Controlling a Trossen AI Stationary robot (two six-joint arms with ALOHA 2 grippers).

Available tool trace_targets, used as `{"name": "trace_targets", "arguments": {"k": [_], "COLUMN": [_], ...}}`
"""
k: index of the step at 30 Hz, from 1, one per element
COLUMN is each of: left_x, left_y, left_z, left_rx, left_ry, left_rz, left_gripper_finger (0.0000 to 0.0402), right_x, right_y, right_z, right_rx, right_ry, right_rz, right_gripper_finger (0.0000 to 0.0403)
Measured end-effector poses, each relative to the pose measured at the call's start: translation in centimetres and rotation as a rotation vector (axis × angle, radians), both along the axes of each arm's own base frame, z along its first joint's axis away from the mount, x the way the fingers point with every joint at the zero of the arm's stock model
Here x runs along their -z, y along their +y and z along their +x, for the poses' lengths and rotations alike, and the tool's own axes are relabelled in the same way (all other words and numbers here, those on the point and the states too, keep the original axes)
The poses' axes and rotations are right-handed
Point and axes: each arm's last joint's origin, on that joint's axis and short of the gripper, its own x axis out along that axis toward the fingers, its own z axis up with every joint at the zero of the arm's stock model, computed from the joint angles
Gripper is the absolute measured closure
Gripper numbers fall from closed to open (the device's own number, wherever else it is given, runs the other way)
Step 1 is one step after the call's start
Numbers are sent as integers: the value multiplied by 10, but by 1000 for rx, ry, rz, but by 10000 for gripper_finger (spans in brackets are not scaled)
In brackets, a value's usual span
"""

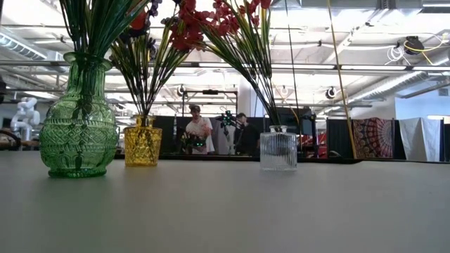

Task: Sort flowers into vase by color
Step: Put the pink flowers into the green vase

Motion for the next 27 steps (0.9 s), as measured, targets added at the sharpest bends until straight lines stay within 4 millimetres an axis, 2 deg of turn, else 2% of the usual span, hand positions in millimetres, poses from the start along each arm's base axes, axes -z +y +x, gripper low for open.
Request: {"name": "trace_targets", "arguments": {"k": [4,8,20,27], "left_x": [4,3,3,4], "left_y": [-3,-3,-14,-18], "left_z": [4,3,6,7], "left_rx": [14,13,45,57], "left_ry": [12,7,9,19], "left_rz": [-1,1,0,-3], "left_gripper_finger": [393,393,393,393], "right_x": [0,0,3,4], "right_y": [4,8,10,10], "right_z": [-1,-1,0,0], "right_rx": [-17,-33,-46,-47], "right_ry": [1,1,6,11], "right_rz": [3,3,38,35], "right_gripper_finger": [112,141,312,385]}}
